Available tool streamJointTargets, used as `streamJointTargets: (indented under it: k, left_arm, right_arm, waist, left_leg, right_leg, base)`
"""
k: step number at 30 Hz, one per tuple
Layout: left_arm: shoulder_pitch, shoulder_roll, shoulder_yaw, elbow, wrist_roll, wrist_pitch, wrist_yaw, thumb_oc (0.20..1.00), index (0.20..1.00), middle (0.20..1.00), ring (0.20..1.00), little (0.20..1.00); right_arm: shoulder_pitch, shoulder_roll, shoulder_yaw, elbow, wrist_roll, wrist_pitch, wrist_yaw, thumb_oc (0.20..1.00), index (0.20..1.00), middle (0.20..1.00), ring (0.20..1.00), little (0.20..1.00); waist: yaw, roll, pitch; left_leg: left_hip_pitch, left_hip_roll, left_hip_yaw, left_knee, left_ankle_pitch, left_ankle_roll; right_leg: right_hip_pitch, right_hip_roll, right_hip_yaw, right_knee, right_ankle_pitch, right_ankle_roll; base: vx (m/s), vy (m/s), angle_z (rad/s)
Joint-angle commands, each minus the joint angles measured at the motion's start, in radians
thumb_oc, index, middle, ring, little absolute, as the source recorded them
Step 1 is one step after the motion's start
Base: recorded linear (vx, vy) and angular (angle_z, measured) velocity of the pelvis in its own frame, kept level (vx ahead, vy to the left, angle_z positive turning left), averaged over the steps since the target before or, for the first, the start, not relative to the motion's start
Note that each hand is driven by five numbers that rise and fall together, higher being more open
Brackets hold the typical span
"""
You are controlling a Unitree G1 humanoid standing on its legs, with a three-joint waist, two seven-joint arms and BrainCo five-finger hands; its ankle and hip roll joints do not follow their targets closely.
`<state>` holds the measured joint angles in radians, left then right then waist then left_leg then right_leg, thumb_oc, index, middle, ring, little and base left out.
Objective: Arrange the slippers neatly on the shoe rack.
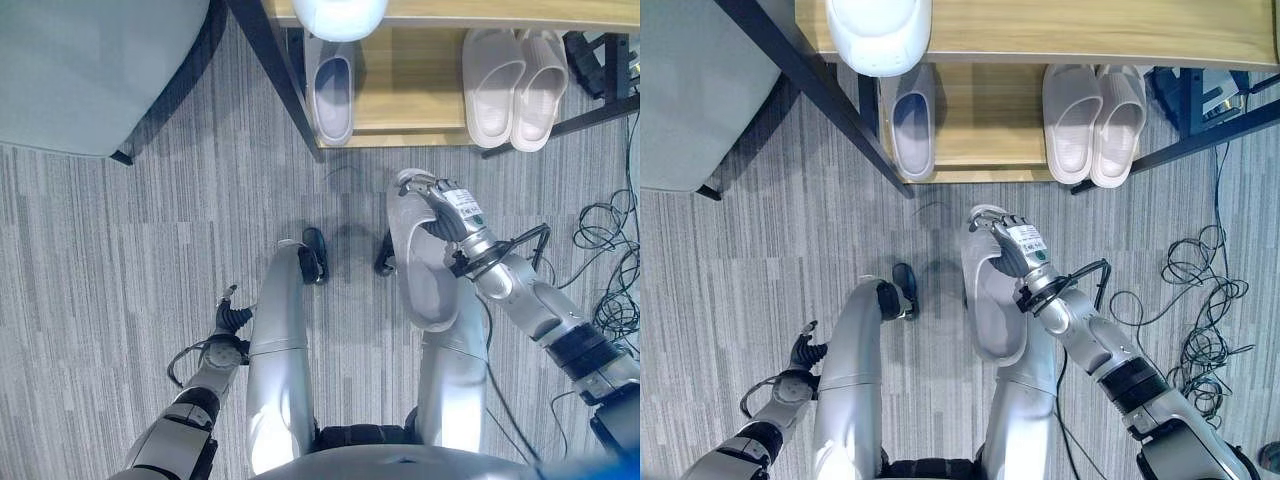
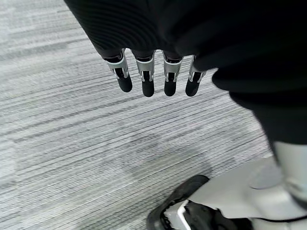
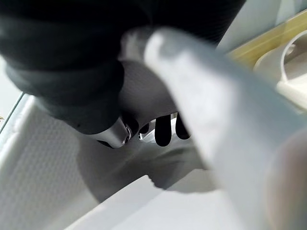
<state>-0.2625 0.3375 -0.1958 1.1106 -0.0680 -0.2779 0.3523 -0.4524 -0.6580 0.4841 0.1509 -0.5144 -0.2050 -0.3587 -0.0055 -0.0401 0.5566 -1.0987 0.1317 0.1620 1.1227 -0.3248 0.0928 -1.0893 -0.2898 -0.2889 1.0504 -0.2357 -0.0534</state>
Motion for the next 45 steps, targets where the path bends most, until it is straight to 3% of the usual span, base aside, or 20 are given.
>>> streamJointTargets:
  k: [1,9,12,16,20,25,27,32,38,45]
  left_arm:
    - [0.121,-0.025,-0.039,0.001,-0.025,-0.022,0.061,1.000,1.000,1.000,1.000,1.000]
    - [0.149,-0.002,-0.089,-0.109,-0.086,-0.058,0.128,1.000,1.000,1.000,1.000,1.000]
    - [0.209,0.052,-0.134,-0.266,-0.148,-0.111,0.151,1.000,1.000,1.000,1.000,1.000]
    - [0.233,0.086,-0.146,-0.321,-0.149,-0.128,0.188,1.000,1.000,1.000,1.000,1.000]
    - [0.253,0.109,-0.154,-0.360,-0.142,-0.141,0.207,1.000,1.000,1.000,1.000,1.000]
    - [0.264,0.140,-0.159,-0.381,-0.150,-0.135,0.186,1.000,1.000,1.000,1.000,1.000]
    - [0.328,0.187,-0.151,-0.508,-0.143,-0.130,0.169,1.000,1.000,1.000,1.000,1.000]
    - [0.410,0.250,-0.117,-0.568,-0.125,-0.127,0.166,1.000,1.000,1.000,1.000,1.000]
    - [0.457,0.310,-0.099,-0.646,-0.124,-0.127,0.137,1.000,1.000,1.000,1.000,1.000]
    - [0.497,0.376,-0.050,-0.743,-0.113,-0.123,0.119,1.000,1.000,1.000,1.000,1.000]
  right_arm:
    - [0.054,-0.011,-0.004,-0.059,0.064,-0.022,-0.081,0.200,0.200,0.200,0.200,0.200]
    - [-0.260,-0.023,-0.023,0.117,0.251,-0.017,-0.169,0.200,0.200,0.200,0.200,0.200]
    - [-0.526,-0.092,0.032,0.373,0.337,-0.016,-0.227,0.200,0.200,0.200,0.200,0.200]
    - [-0.654,-0.148,0.032,0.490,0.401,-0.023,-0.279,0.200,0.200,0.200,0.200,0.200]
    - [-0.681,-0.172,-0.001,0.501,0.460,-0.056,-0.309,0.200,0.200,0.200,0.200,0.200]
    - [-0.686,-0.195,0.025,0.550,0.494,-0.062,-0.265,0.200,0.200,0.200,0.200,0.200]
    - [-0.682,-0.240,0.031,0.586,0.506,-0.061,-0.250,0.200,0.200,0.200,0.200,0.200]
    - [-0.698,-0.340,0.030,0.659,0.620,-0.096,-0.210,0.200,0.200,0.200,0.200,0.200]
    - [-0.710,-0.359,0.067,0.674,0.662,-0.104,-0.156,0.200,0.200,0.200,0.200,0.200]
    - [-0.732,-0.360,0.136,0.661,0.632,-0.093,-0.116,0.200,0.200,0.200,0.200,0.200]
  waist:
    - [0.004,0.027,-0.182]
    - [0.076,0.057,-0.202]
    - [0.143,0.088,-0.208]
    - [0.173,0.153,-0.149]
    - [0.175,0.193,-0.121]
    - [0.170,0.195,-0.084]
    - [0.174,0.206,-0.066]
    - [0.186,0.208,-0.037]
    - [0.204,0.213,-0.037]
    - [0.221,0.198,-0.037]
  left_leg:
    - [0.017,-0.007,-0.037,0.014,-0.072,-0.004]
    - [-0.228,-0.014,-0.079,0.193,-0.106,0.006]
    - [-0.394,-0.056,-0.113,0.360,-0.141,0.017]
    - [-0.439,-0.078,-0.164,0.506,-0.191,0.023]
    - [-0.470,-0.097,-0.185,0.606,-0.222,0.027]
    - [-0.471,-0.111,-0.196,0.688,-0.254,0.042]
    - [-0.471,-0.118,-0.204,0.722,-0.265,0.052]
    - [-0.471,-0.137,-0.226,0.803,-0.290,0.058]
    - [-0.471,-0.129,-0.245,0.838,-0.310,0.057]
    - [-0.471,-0.127,-0.257,0.849,-0.320,0.058]
  right_leg:
    - [-0.038,-0.032,-0.003,-0.196,0.168,0.131]
    - [-0.295,-0.096,0.007,0.040,0.068,0.095]
    - [-0.480,-0.151,0.031,0.263,-0.033,0.076]
    - [-0.481,-0.184,-0.008,0.422,-0.132,0.058]
    - [-0.481,-0.204,-0.021,0.525,-0.194,0.044]
    - [-0.481,-0.199,0.004,0.626,-0.250,0.016]
    - [-0.481,-0.197,0.028,0.670,-0.275,0.002]
    - [-0.481,-0.181,0.087,0.767,-0.335,-0.038]
    - [-0.481,-0.159,0.107,0.793,-0.341,-0.042]
    - [-0.481,-0.145,0.132,0.801,-0.335,-0.045]
  base:
    - [0.05,0.019,-0.03]
    - [0.10,-0.006,0.06]
    - [0.28,-0.016,0.36]
    - [0.12,-0.003,0.19]
    - [0.07,-0.005,-0.07]
    - [0.02,-0.011,0.01]
    - [0.00,-0.016,0.03]
    - [0.01,-0.036,0.03]
    - [0.00,-0.013,-0.05]
    - [0.00,-0.010,-0.04]
